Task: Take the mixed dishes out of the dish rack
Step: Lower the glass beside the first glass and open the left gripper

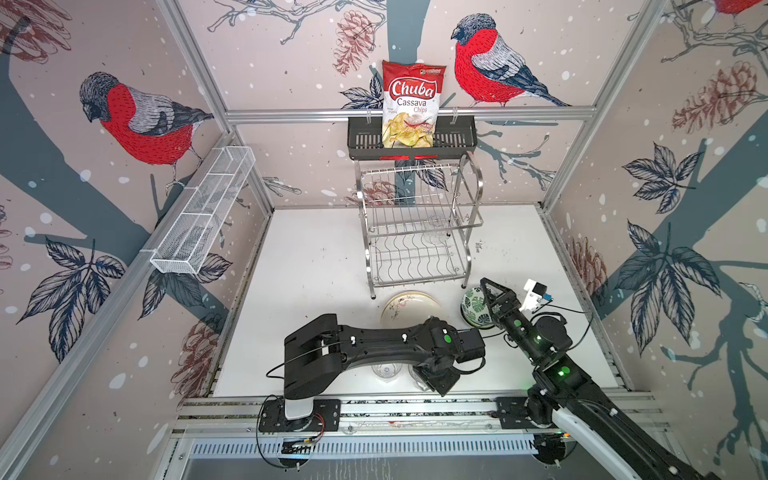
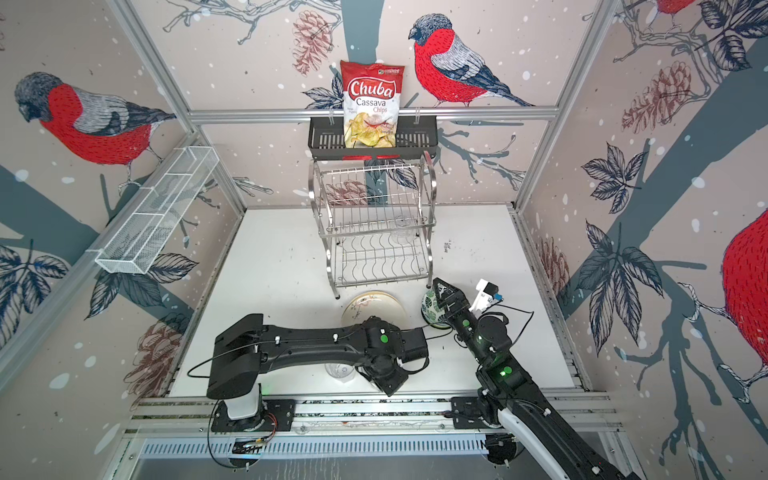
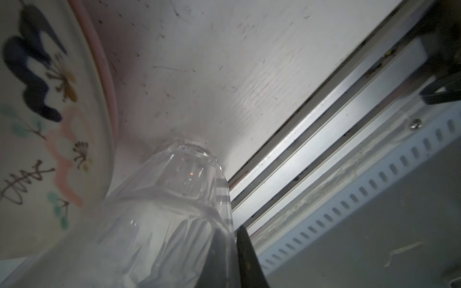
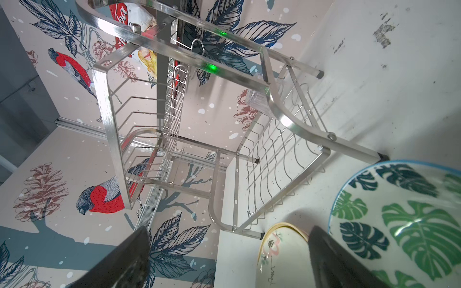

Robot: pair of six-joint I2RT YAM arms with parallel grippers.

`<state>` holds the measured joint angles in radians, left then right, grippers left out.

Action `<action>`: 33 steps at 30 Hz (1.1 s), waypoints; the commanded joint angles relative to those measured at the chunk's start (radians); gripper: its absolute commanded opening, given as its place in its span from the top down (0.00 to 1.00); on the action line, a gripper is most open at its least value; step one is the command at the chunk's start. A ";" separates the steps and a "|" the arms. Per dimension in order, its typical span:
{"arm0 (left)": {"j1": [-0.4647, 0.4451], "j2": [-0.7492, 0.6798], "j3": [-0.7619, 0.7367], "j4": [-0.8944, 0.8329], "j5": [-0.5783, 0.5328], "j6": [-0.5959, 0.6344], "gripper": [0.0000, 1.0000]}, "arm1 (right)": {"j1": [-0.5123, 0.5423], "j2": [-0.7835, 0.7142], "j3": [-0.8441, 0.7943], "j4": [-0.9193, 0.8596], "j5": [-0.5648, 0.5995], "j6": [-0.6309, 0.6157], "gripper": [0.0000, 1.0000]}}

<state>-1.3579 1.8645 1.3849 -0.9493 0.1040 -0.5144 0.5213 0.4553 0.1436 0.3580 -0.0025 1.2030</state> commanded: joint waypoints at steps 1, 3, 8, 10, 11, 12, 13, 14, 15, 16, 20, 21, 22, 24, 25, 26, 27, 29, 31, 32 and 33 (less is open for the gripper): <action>-0.001 0.022 0.011 -0.059 -0.060 0.018 1.00 | -0.009 -0.003 -0.003 0.007 -0.024 -0.006 0.01; 0.000 0.028 0.015 -0.068 -0.077 0.019 1.00 | -0.016 -0.003 -0.007 0.008 -0.029 -0.006 0.01; 0.009 0.036 0.026 -0.075 -0.101 0.015 1.00 | -0.034 -0.003 -0.021 0.025 -0.043 0.003 0.01; 0.015 0.039 0.028 -0.081 -0.109 0.014 0.94 | -0.041 -0.004 -0.021 0.025 -0.051 0.002 0.01; 0.020 0.042 0.027 -0.083 -0.108 0.015 0.90 | -0.045 -0.004 -0.021 0.025 -0.056 0.001 0.01; 0.022 0.044 0.027 -0.084 -0.104 0.014 0.87 | -0.049 -0.004 -0.022 0.025 -0.060 0.001 0.01; 0.024 0.044 0.028 -0.083 -0.104 0.016 0.85 | -0.055 -0.004 -0.021 0.025 -0.065 0.001 0.01; 0.024 0.043 0.031 -0.083 -0.104 0.016 0.81 | -0.059 -0.004 -0.020 0.023 -0.069 0.001 0.01; 0.025 0.042 0.034 -0.082 -0.104 0.016 0.78 | -0.062 -0.004 -0.021 0.022 -0.073 0.002 0.01; 0.025 0.040 0.039 -0.082 -0.104 0.017 0.75 | -0.065 -0.004 -0.021 0.020 -0.075 0.003 0.01; 0.029 0.026 0.070 -0.094 -0.120 0.011 0.67 | -0.073 -0.008 -0.021 0.019 -0.083 0.006 0.01; 0.030 0.020 0.077 -0.097 -0.124 0.008 0.65 | -0.075 -0.009 -0.020 0.017 -0.085 0.007 0.01; 0.031 0.014 0.087 -0.102 -0.129 0.005 0.63 | -0.075 -0.010 -0.018 0.013 -0.085 0.007 0.01; 0.032 -0.002 0.100 -0.108 -0.140 0.000 0.60 | -0.076 -0.013 -0.017 0.005 -0.085 0.006 0.01; 0.032 -0.010 0.105 -0.108 -0.143 -0.003 0.60 | -0.075 -0.015 -0.016 0.001 -0.085 0.006 0.01; 0.034 -0.022 0.109 -0.108 -0.149 -0.008 0.59 | -0.076 -0.018 -0.016 -0.002 -0.085 0.006 0.01; 0.035 -0.035 0.112 -0.108 -0.155 -0.013 0.59 | -0.076 -0.022 -0.017 -0.008 -0.085 0.007 0.01; 0.040 -0.062 0.113 -0.107 -0.168 -0.024 0.58 | -0.076 -0.029 -0.018 -0.018 -0.082 0.009 0.01; 0.043 -0.091 0.112 -0.102 -0.183 -0.036 0.58 | -0.075 -0.035 -0.021 -0.023 -0.082 0.015 0.01; 0.047 -0.110 0.111 -0.097 -0.190 -0.043 0.58 | -0.075 -0.040 -0.025 -0.025 -0.082 0.018 0.01; 0.049 -0.127 0.110 -0.093 -0.199 -0.049 0.58 | -0.075 -0.044 -0.025 -0.027 -0.084 0.021 0.01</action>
<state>-1.3151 1.7725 1.4879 -1.0321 -0.0551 -0.5331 0.4450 0.4191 0.1223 0.3290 -0.0814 1.2083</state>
